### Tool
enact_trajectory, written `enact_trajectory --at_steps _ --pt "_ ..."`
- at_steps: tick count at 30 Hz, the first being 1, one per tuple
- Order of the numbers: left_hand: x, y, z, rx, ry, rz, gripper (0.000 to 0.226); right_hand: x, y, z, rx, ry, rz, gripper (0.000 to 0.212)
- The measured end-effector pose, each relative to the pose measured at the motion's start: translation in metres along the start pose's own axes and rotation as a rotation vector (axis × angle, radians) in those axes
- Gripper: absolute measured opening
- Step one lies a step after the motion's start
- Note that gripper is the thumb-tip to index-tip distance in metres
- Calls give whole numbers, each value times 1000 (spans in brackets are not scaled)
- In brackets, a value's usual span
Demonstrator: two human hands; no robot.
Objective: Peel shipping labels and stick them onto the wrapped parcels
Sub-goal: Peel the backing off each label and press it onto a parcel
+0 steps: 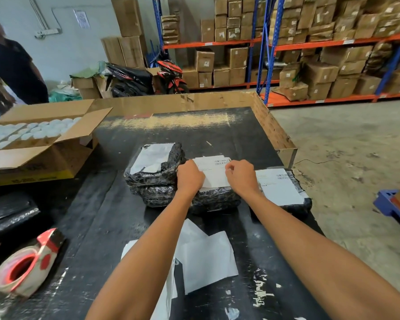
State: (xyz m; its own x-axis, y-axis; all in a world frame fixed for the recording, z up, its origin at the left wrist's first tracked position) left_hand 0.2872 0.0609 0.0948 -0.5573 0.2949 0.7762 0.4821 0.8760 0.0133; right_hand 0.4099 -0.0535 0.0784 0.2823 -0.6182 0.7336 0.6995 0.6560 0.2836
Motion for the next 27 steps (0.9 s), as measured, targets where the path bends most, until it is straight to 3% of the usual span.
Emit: enact_trajectory --at_steps 5,11,15,17,20,27 --pt "0 -4 -4 -8 65 46 5 -1 1 -1 1 -64 74 27" --pt "-6 -1 -4 -41 244 104 33 3 1 -4 8 -199 118 19" --pt "-19 8 -13 -267 369 52 44 -1 6 -7 67 -107 156 29" --pt "-32 16 -11 -342 420 134 50 -6 9 -9 57 -76 182 31" --pt "-47 31 0 -300 453 244 58 -14 15 -15 -2 -60 241 36" --pt "-45 51 -1 -248 328 253 59 -28 43 -15 -56 -96 386 47"
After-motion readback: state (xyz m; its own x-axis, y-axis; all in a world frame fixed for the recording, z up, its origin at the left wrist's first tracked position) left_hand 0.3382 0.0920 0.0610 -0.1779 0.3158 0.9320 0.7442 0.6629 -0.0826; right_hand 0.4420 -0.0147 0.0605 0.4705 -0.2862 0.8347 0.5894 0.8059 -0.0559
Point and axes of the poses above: each hand's wrist, its own y-axis towards the middle knuckle, its own x-axis out of the back of the hand, z = x × y, the point moved 4 cm from there along y, towards the middle knuckle, and after that the axes turned 6 degrees about x, right-handed, at the moved point
